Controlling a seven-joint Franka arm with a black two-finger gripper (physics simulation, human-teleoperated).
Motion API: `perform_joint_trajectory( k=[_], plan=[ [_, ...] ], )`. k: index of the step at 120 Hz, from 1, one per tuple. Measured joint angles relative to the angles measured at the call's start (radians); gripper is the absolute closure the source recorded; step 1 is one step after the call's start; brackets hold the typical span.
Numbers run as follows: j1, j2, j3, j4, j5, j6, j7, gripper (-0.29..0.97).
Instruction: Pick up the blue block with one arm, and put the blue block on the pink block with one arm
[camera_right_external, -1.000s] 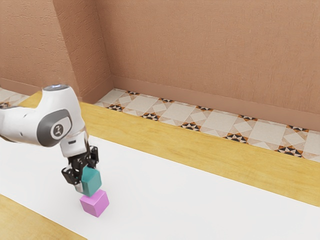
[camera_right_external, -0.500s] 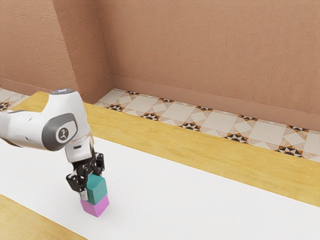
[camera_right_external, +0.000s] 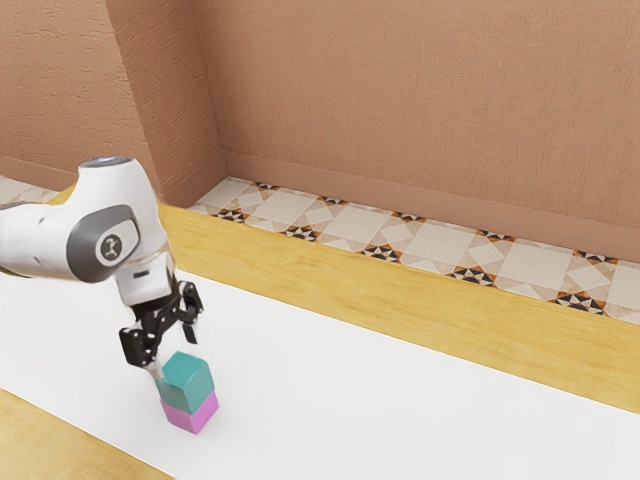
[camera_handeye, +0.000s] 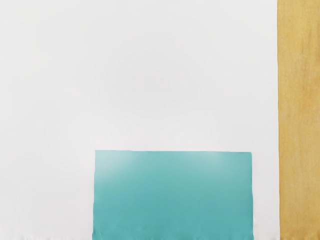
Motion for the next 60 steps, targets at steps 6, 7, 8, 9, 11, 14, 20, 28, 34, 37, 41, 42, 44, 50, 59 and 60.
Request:
perform_joint_trajectory(
  k=[6, 7, 8, 9, 11, 14, 20, 28, 34, 37, 41, 42, 44, 50, 59, 60],
  plan=[
    [-0.002, -0.025, 0.001, 0.056, -0.004, -0.047, 0.000, 0.03],
    [-0.002, -0.027, 0.001, 0.069, -0.005, -0.056, 0.000, 0.03],
    [-0.002, -0.028, 0.001, 0.082, -0.006, -0.064, 0.000, 0.03],
    [-0.002, -0.029, 0.001, 0.097, -0.007, -0.073, 0.000, 0.03],
    [-0.003, -0.026, 0.002, 0.135, -0.008, -0.093, -0.001, 0.03],
    [-0.003, -0.016, 0.002, 0.199, -0.008, -0.124, -0.004, 0.03],
    [-0.005, 0.039, 0.001, 0.350, -0.003, -0.187, -0.016, 0.02],
    [-0.006, 0.148, 0.001, 0.565, 0.035, -0.270, -0.054, 0.01],
    [-0.021, 0.220, 0.011, 0.724, 0.090, -0.329, -0.114, 0.01],
    [-0.038, 0.265, 0.029, 0.812, 0.118, -0.370, -0.156, 0.01],
    [-0.054, 0.314, 0.047, 0.899, 0.152, -0.420, -0.217, 0.01],
    [-0.056, 0.324, 0.051, 0.915, 0.162, -0.431, -0.233, 0.01],
    [-0.059, 0.338, 0.057, 0.941, 0.179, -0.451, -0.266, 0.01],
    [-0.058, 0.361, 0.071, 0.992, 0.218, -0.501, -0.360, 0.01],
    [-0.045, 0.370, 0.097, 1.015, 0.226, -0.541, -0.487, 0.00],
    [-0.042, 0.370, 0.099, 1.017, 0.227, -0.544, -0.500, 0.00]
  ],
)
